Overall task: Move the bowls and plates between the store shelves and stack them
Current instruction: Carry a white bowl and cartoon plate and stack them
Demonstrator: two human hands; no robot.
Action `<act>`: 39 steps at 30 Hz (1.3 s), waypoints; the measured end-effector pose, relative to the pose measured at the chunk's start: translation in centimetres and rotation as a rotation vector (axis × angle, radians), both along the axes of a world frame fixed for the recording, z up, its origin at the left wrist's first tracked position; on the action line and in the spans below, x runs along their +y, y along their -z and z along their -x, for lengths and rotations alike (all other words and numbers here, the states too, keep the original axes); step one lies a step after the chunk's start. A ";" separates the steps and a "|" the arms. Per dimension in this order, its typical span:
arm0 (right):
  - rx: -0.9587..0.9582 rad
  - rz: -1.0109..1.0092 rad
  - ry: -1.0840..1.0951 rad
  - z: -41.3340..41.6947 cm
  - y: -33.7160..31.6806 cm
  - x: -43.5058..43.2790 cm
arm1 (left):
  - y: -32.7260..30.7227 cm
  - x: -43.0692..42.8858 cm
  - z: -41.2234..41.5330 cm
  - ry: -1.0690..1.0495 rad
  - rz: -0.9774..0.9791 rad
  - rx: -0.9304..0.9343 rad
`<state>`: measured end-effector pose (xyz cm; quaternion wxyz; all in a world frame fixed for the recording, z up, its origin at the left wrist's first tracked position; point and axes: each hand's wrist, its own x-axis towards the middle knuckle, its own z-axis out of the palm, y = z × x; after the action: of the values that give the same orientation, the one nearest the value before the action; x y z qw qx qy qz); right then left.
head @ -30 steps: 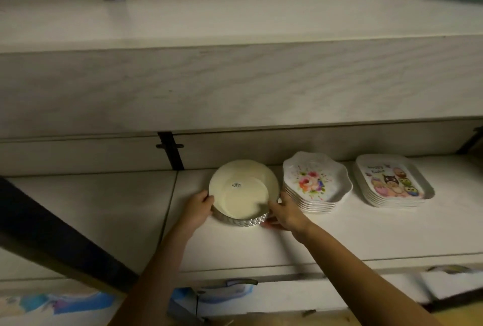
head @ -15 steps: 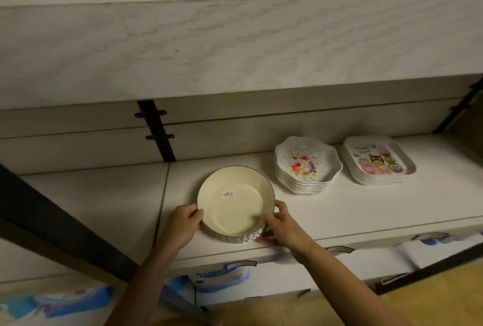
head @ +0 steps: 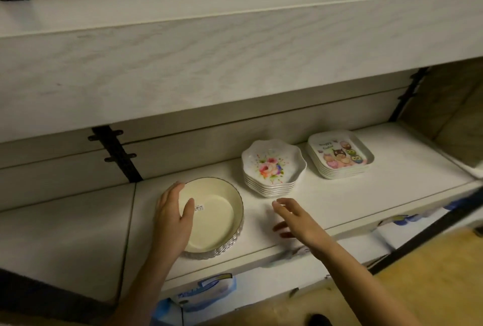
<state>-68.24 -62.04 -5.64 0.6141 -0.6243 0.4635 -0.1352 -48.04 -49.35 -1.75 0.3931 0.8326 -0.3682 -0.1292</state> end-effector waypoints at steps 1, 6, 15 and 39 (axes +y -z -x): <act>-0.019 0.001 0.037 0.7 -0.3 -0.9 | -0.4 -1.0 0.5 0.024 0.021 0.007; -0.042 0.005 0.133 3.5 -1.3 -5.7 | -1.4 -6.6 3.6 0.109 0.058 0.096; -0.031 -0.036 0.045 3.4 -1.5 -13.3 | 0.4 -15.8 6.2 0.013 -0.092 0.463; -0.053 -0.025 -0.047 3.5 -1.9 -15.9 | 0.4 -17.7 7.6 -0.245 -0.022 0.472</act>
<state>-71.75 -77.94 -3.70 0.6370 -0.6233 0.4341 -0.1314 -55.64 -67.00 -2.17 0.4717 0.8221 -0.1614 -0.2751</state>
